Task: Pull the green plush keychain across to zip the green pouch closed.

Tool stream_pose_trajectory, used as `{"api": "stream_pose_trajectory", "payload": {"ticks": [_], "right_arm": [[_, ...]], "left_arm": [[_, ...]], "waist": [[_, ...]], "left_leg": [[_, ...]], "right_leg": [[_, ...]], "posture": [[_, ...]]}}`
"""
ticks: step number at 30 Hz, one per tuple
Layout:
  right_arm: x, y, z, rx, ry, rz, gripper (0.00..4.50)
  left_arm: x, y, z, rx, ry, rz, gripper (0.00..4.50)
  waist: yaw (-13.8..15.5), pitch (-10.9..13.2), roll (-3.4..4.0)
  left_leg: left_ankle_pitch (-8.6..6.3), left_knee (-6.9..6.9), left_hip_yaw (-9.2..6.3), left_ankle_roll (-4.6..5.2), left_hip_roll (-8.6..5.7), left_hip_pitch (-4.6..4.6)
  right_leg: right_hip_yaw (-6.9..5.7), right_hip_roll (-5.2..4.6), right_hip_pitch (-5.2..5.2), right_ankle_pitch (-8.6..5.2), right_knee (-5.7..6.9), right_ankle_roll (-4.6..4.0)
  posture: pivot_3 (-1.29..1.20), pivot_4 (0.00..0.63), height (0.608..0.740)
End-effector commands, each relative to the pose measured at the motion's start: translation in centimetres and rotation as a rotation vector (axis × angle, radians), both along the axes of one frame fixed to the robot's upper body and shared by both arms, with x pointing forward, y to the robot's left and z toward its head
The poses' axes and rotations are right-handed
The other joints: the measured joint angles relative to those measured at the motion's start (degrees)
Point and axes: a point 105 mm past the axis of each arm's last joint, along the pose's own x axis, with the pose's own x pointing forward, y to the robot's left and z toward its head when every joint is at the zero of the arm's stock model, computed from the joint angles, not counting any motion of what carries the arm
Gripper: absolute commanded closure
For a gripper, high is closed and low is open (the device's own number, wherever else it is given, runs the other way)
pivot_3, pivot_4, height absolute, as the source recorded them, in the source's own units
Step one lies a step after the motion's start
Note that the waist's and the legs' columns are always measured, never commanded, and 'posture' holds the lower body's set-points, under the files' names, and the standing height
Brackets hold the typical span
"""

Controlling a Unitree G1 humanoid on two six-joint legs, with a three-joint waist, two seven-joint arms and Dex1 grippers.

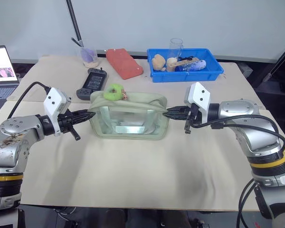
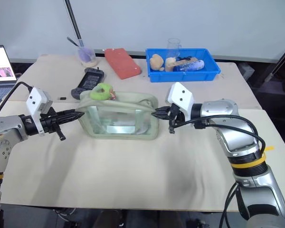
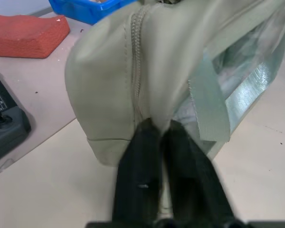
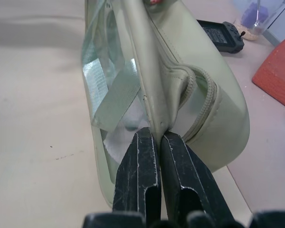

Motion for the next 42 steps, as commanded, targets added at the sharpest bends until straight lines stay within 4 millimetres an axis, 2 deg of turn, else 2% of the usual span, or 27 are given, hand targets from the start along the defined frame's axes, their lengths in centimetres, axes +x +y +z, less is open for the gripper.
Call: {"api": "stream_pose_trajectory", "payload": {"ticks": [1, 5, 9, 12, 15, 19, 27, 30, 33, 35, 38, 42], "right_arm": [[-0.7, 0.5, 2.5, 0.036, -0.057, 0.036, 3.69], [-1.2, 1.6, 4.3, 0.043, -0.089, 0.083, 2.35], [-2.3, 5.3, 6.9, 0.101, -0.132, 0.193, 0.96], [-2.8, 8.4, 7.0, 0.113, -0.143, 0.266, 0.02], [-2.5, 10.5, 6.4, 0.094, -0.153, 0.287, 0.02], [-1.6, 10.8, 6.1, 0.075, -0.158, 0.265, 0.02], [-0.2, 11.7, 7.4, 0.118, -0.181, 0.245, 0.02], [-0.2, 11.3, 9.1, 0.169, -0.175, 0.244, 0.02], [0.4, 10.3, 11.6, 0.208, -0.187, 0.223, 0.02], [1.0, 9.7, 12.5, 0.210, -0.197, 0.210, 0.02], [2.9, 8.5, 12.2, 0.118, -0.261, 0.172, 0.02], [4.6, 8.0, 10.6, 0.026, -0.275, 0.176, 0.02]], "left_arm": [[0.2, -0.3, 1.3, 0.019, -0.055, -0.009, 4.50], [0.3, -0.6, 1.5, 0.030, -0.062, -0.027, 4.50], [0.3, -0.6, 1.5, 0.029, -0.063, -0.033, 4.50], [0.2, -0.8, 1.5, 0.033, -0.067, -0.045, 4.50], [0.0, -1.0, 1.5, 0.052, -0.072, -0.059, 4.50], [-0.2, -1.0, 1.8, 0.059, -0.083, -0.067, 4.50], [-0.7, -1.0, 1.7, 0.082, -0.085, -0.073, 4.50], [-1.0, -0.9, 1.5, 0.090, -0.085, -0.069, 4.50], [-1.4, -0.9, 1.4, 0.104, -0.100, -0.073, 4.50], [-1.7, -1.0, 1.2, 0.156, -0.133, -0.087, 4.50], [-2.4, -1.4, 1.1, 0.187, -0.172, -0.101, 4.50], [-3.3, -1.5, 0.2, 0.205, -0.163, -0.110, 4.50]], "waist": [[0.0, 0.0, 0.00], [-0.2, 0.0, 0.00], [-0.5, 0.0, 0.01], [-0.5, 0.0, 0.01], [-0.5, 0.0, 0.01], [0.1, 0.0, 0.01], [-0.3, 0.0, 0.01], [-0.3, 0.0, 0.01], [-0.3, 0.0, 0.02], [-0.3, 0.0, 0.03], [-0.3, 0.0, 0.03], [-0.4, 0.0, 0.03]], "left_leg": [[0.00, 0.00, 0.01, 0.00, 0.00, 0.00], [0.00, 0.00, 0.02, 0.00, 0.02, 0.00], [0.00, -0.01, 0.03, 0.00, 0.05, -0.02], [0.00, -0.06, 0.06, 0.00, 0.26, -0.02], [0.00, -0.14, 0.05, 0.00, 0.33, -0.03], [0.02, -0.09, 0.06, -0.02, 0.31, -0.24], [0.01, -0.06, 0.09, -0.02, 0.48, -0.38], [0.01, -0.07, 0.08, -0.02, 0.61, -0.40], [0.01, -0.07, 0.09, -0.02, 0.64, -0.40], [0.01, -0.07, 0.12, -0.02, 0.67, -0.39], [0.01, -0.12, 0.15, -0.02, 0.73, -0.38], [0.01, -0.16, 0.22, -0.02, 0.74, -0.37]], "right_leg": [[0.00, -0.01, 0.00, 0.00, 0.00, 0.00], [0.00, 0.01, -0.03, 0.00, 0.01, 0.00], [0.01, 0.04, -0.10, 0.05, 0.03, -0.04], [0.06, 0.28, -0.18, 0.16, 0.07, -0.26], [0.08, 0.41, -0.28, 0.22, 0.14, -0.44], [0.10, 0.41, -0.45, 0.27, 0.16, -0.48], [0.13, 0.59, -0.63, 0.32, 0.18, -0.54], [0.16, 0.74, -0.68, 0.36, 0.17, -0.62], [0.16, 0.76, -0.69, 0.39, 0.17, -0.67], [0.15, 0.76, -0.70, 0.41, 0.15, -0.70], [0.13, 0.79, -0.70, 0.43, 0.09, -0.76], [0.15, 0.78, -0.73, 0.44, 0.06, -0.78]], "posture": [[0.00, 0.150, 0.740], [0.00, 0.150, 0.740], [0.00, 0.150, 0.740], [0.00, 0.150, 0.740], [0.00, 0.150, 0.740], [0.00, 0.150, 0.740], [0.00, 0.150, 0.740], [0.00, 0.150, 0.740], [0.00, 0.150, 0.740], [0.00, 0.150, 0.740], [0.00, 0.150, 0.740], [0.00, 0.150, 0.740]]}}
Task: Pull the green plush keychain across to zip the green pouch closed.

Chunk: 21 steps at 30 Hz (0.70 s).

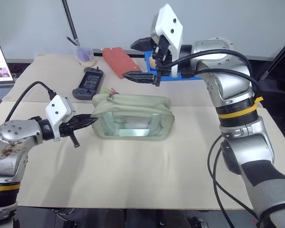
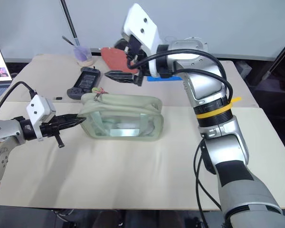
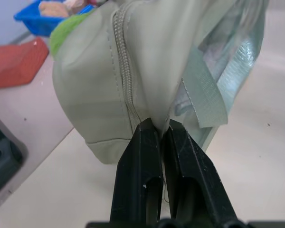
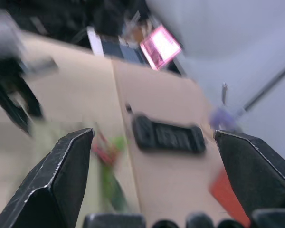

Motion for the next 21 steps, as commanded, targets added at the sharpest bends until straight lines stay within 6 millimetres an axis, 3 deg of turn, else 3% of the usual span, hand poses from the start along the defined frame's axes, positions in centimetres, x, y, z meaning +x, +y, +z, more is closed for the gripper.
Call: {"api": "stream_pose_trajectory", "payload": {"ticks": [1, 8, 15, 21], "right_arm": [[0.8, 0.2, -0.5, -0.077, -0.065, 0.031, 0.02], [2.3, 1.4, -3.9, -0.209, -0.063, 0.085, 0.02], [0.1, 4.1, -5.0, -0.244, -0.026, 0.271, 0.02], [-0.2, 5.7, -5.5, -0.235, -0.022, 0.290, 0.02]], "left_arm": [[-1.0, -0.3, 0.1, 0.043, -0.033, -0.015, 4.50], [-1.7, -0.3, -0.9, 0.054, -0.019, -0.014, 4.50], [-1.8, 0.0, -1.1, 0.058, -0.008, -0.002, 4.50], [-1.7, -0.1, -1.2, 0.057, -0.004, -0.006, 4.50]], "waist": [[-0.1, 0.0, 0.00], [-0.2, 0.0, 0.01], [-0.2, 0.0, 0.02], [0.0, 0.0, 0.03]], "left_leg": [[0.00, -0.02, 0.02, 0.00, 0.01, 0.00], [0.00, -0.12, 0.06, 0.00, 0.03, 0.04], [0.00, -0.12, 0.06, 0.00, 0.05, 0.10], [0.01, -0.14, 0.06, -0.01, 0.09, 0.16]], "right_leg": [[0.02, 0.01, -0.02, 0.00, 0.00, 0.00], [0.05, 0.03, -0.06, 0.00, 0.02, -0.03], [0.05, 0.05, -0.02, 0.00, 0.05, -0.04], [0.05, 0.09, -0.02, -0.02, 0.11, -0.09]], "posture": [[0.00, 0.150, 0.740], [0.00, 0.150, 0.740], [0.00, 0.150, 0.740], [0.00, 0.150, 0.740]]}}
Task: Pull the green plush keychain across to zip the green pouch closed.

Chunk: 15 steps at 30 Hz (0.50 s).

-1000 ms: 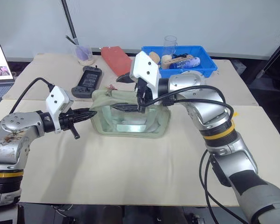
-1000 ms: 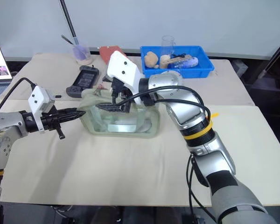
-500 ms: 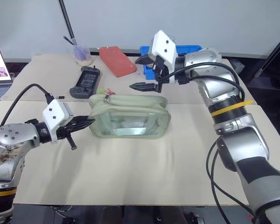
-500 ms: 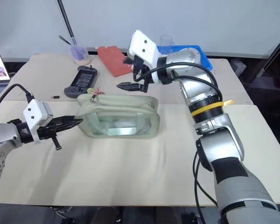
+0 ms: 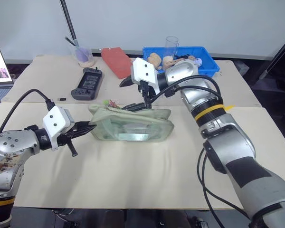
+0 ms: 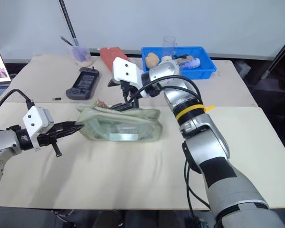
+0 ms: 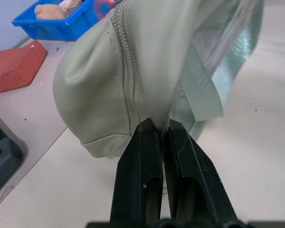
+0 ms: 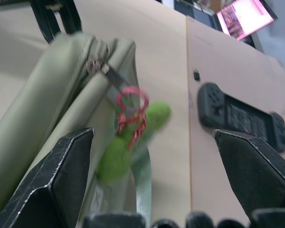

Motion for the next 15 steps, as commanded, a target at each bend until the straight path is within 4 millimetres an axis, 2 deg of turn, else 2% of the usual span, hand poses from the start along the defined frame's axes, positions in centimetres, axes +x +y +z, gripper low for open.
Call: {"api": "stream_pose_trajectory", "payload": {"ticks": [1, 6, 11, 15], "right_arm": [[-0.5, 1.2, 1.2, 0.021, -0.053, 0.033, 0.02], [-0.1, 2.2, 0.7, 0.047, -0.028, -0.004, 0.02], [0.3, 2.5, 0.3, 0.069, 0.013, -0.042, 0.02], [1.5, 2.5, -0.4, 0.066, 0.011, -0.134, 0.02]], "left_arm": [[-0.2, -0.4, -0.3, 0.020, 0.016, -0.018, 4.50], [-0.3, -0.5, -0.4, 0.020, 0.020, -0.023, 4.50], [-0.4, -0.3, -0.5, 0.024, 0.026, -0.020, 4.50], [-0.4, -0.3, -0.5, 0.025, 0.027, -0.020, 4.50]], "waist": [[0.0, 0.0, 0.00], [0.0, 0.0, 0.00], [0.1, 0.0, 0.00], [0.1, 0.0, 0.01]], "left_leg": [[0.00, 0.00, 0.00, -0.01, 0.00, 0.00], [0.00, -0.01, 0.00, -0.01, 0.00, 0.03], [0.01, -0.02, 0.00, -0.02, -0.01, 0.03], [0.01, -0.04, 0.00, -0.02, 0.00, 0.06]], "right_leg": [[0.00, 0.00, 0.00, 0.00, 0.00, 0.00], [0.00, 0.00, 0.01, 0.00, 0.00, -0.01], [0.00, -0.01, 0.02, 0.00, 0.00, -0.02], [0.00, -0.01, 0.02, 0.00, 0.00, -0.03]], "posture": [[0.00, 0.150, 0.740], [0.00, 0.150, 0.740], [0.00, 0.150, 0.740], [0.00, 0.150, 0.740]]}}
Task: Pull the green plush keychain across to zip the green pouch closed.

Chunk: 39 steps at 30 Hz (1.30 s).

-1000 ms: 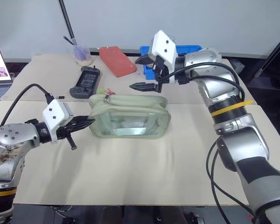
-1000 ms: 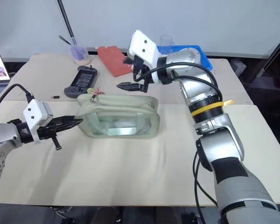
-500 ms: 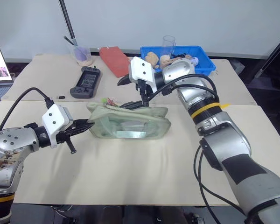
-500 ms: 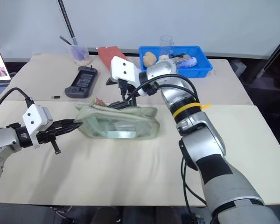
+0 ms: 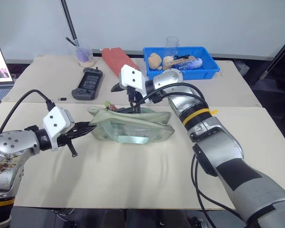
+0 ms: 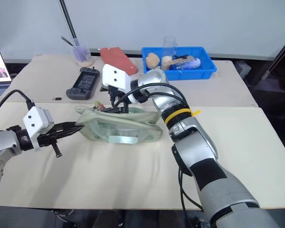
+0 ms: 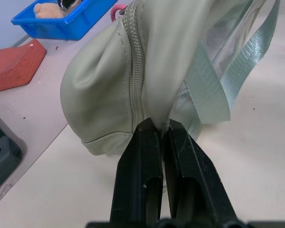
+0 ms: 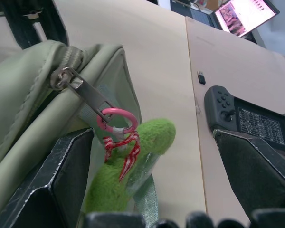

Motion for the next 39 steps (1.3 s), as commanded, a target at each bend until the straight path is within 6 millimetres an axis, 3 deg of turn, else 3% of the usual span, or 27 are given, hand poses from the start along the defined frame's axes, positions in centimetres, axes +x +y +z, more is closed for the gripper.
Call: {"api": "stream_pose_trajectory", "payload": {"ticks": [1, 10, 17, 21, 26, 31, 39], "right_arm": [[0.7, 0.3, 0.9, 0.014, -0.028, -0.067, 0.02], [1.5, -0.1, -1.3, -0.055, -0.050, -0.132, 0.02], [0.3, 0.7, -1.8, -0.011, 0.004, -0.075, 0.02], [-0.3, 1.0, -2.0, 0.004, 0.031, -0.050, 1.13], [-0.3, 0.9, -2.0, 0.006, 0.028, -0.056, 2.87], [0.6, -0.9, -0.7, -0.041, -0.122, -0.072, 4.48], [1.1, -4.3, 5.3, -0.097, -0.515, -0.091, 4.48]], "left_arm": [[-0.3, -0.3, -0.4, 0.021, 0.022, -0.018, 4.50], [-0.2, -0.3, -0.2, 0.026, 0.021, -0.023, 4.50], [0.0, -0.4, -0.1, 0.029, 0.023, -0.029, 4.50], [0.1, -0.4, -0.1, 0.030, 0.021, -0.032, 4.50], [0.2, -0.5, 0.0, 0.030, 0.015, -0.032, 4.50], [0.3, -0.3, 0.2, 0.017, 0.013, -0.017, 4.50], [1.6, -0.3, 1.2, -0.084, 0.037, 0.093, 4.50]], "waist": [[0.0, 0.0, 0.00], [0.0, 0.0, 0.00], [0.0, 0.0, 0.00], [0.0, 0.0, 0.00], [0.0, 0.0, 0.00], [0.2, 0.0, 0.00], [-0.2, 0.0, 0.01]], "left_leg": [[0.00, -0.01, 0.00, -0.01, 0.00, 0.01], [0.01, -0.07, 0.00, -0.01, 0.00, 0.01], [0.01, -0.07, 0.01, -0.01, 0.00, 0.02], [0.01, -0.06, 0.01, -0.01, 0.00, 0.02], [0.01, -0.06, 0.01, -0.01, 0.00, 0.02], [0.01, -0.06, 0.01, -0.02, -0.01, 0.01], [0.02, -0.14, 0.01, -0.02, 0.05, 0.05]], "right_leg": [[0.00, 0.00, 0.00, 0.00, 0.00, -0.01], [0.00, 0.00, -0.01, -0.01, -0.01, -0.03], [0.00, 0.01, 0.00, -0.01, -0.01, -0.03], [0.00, 0.01, 0.01, -0.01, 0.00, -0.02], [0.00, 0.01, 0.01, -0.01, 0.00, -0.02], [-0.01, 0.00, 0.02, -0.01, -0.02, -0.02], [0.00, 0.08, -0.02, -0.03, 0.00, -0.04]], "posture": [[0.00, 0.150, 0.740], [0.00, 0.150, 0.740], [0.00, 0.150, 0.740], [0.00, 0.150, 0.740], [0.00, 0.150, 0.740], [0.00, 0.150, 0.740], [0.00, 0.150, 0.740]]}}
